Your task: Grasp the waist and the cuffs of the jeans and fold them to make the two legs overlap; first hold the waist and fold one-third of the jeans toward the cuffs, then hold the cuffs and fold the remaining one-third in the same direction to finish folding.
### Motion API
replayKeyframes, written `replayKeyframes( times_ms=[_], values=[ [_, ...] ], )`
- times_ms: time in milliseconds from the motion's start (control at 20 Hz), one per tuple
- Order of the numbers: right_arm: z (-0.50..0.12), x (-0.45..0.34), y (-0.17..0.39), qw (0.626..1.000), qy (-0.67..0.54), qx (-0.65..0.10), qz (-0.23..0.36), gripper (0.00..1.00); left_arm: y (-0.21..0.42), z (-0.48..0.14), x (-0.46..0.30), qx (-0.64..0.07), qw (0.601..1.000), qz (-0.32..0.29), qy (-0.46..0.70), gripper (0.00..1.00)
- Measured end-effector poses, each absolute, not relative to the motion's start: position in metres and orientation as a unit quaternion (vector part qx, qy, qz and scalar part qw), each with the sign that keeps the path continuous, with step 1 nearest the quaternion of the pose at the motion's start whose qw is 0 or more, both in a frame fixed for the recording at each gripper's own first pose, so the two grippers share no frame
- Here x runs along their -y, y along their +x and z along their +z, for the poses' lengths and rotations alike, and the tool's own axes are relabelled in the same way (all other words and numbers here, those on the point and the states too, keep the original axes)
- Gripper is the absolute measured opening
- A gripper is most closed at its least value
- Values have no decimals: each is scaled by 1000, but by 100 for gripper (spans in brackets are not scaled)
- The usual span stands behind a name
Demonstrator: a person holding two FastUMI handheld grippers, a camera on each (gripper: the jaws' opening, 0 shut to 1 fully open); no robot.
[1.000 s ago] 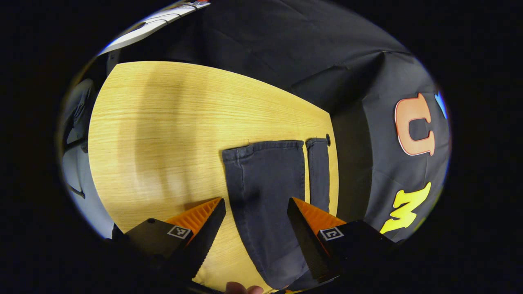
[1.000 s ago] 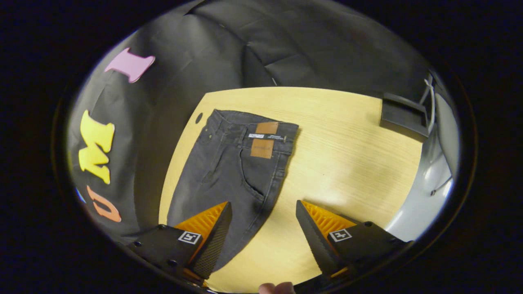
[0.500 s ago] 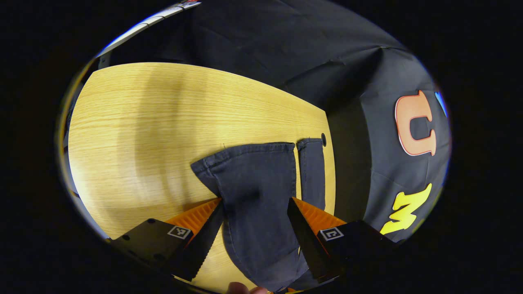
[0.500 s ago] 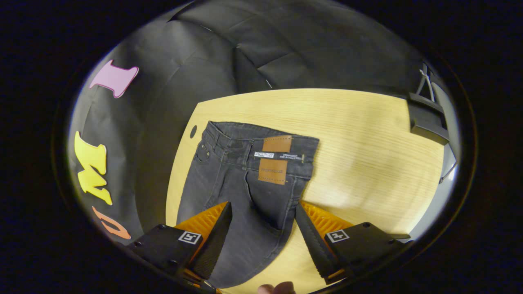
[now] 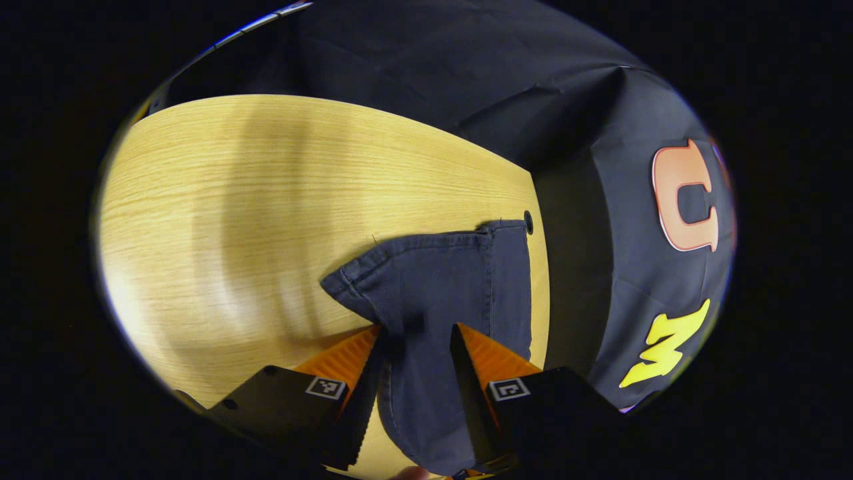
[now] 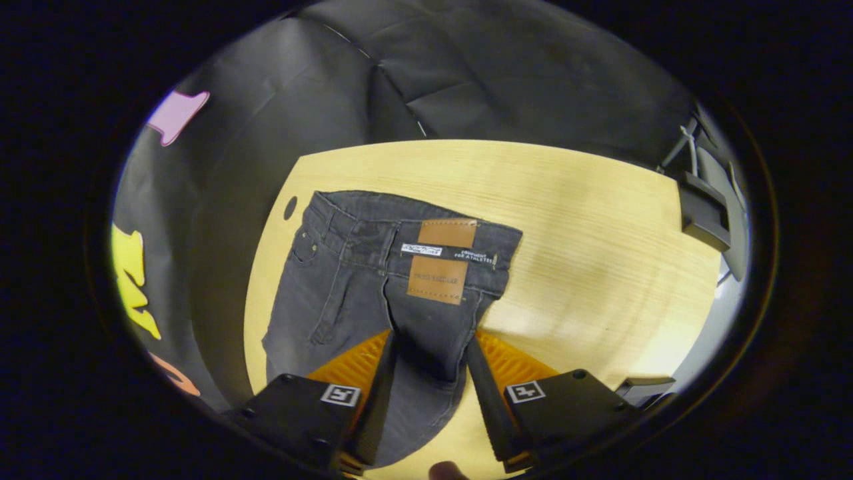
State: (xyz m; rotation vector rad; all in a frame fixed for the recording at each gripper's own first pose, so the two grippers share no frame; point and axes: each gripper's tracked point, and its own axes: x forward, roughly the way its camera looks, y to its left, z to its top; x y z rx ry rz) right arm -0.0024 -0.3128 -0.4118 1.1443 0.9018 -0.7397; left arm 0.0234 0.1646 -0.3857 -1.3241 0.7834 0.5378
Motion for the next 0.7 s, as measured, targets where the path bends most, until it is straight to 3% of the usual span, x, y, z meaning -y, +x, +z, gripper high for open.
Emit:
replayKeyframes(
  times_ms=[50, 100, 150, 250, 350, 500, 700],
  values=[
    [-412, 316, -3, 677, 509, -407, -342, 49, 23, -389, -166, -354, 683, 243, -591, 62],
    [-416, 316, -6, 669, 506, -412, -355, 35, 23, -391, -167, -357, 680, 248, -590, 50],
    [-418, 319, -9, 666, 498, -421, -362, 30, 22, -397, -167, -363, 677, 251, -589, 43],
    [-420, 319, -8, 668, 485, -431, -363, 11, 19, -398, -168, -375, 666, 254, -593, 17],
    [-418, 319, -7, 662, 491, -438, -358, 1, 16, -396, -168, -385, 650, 254, -604, 11],
    [-408, 318, -7, 664, 510, -428, -341, 1, 13, -385, -167, -398, 642, 252, -605, 4],
    [-372, 317, -10, 669, 539, -401, -319, 1, 13, -342, -163, -409, 636, 236, -610, 4]
  ],
)
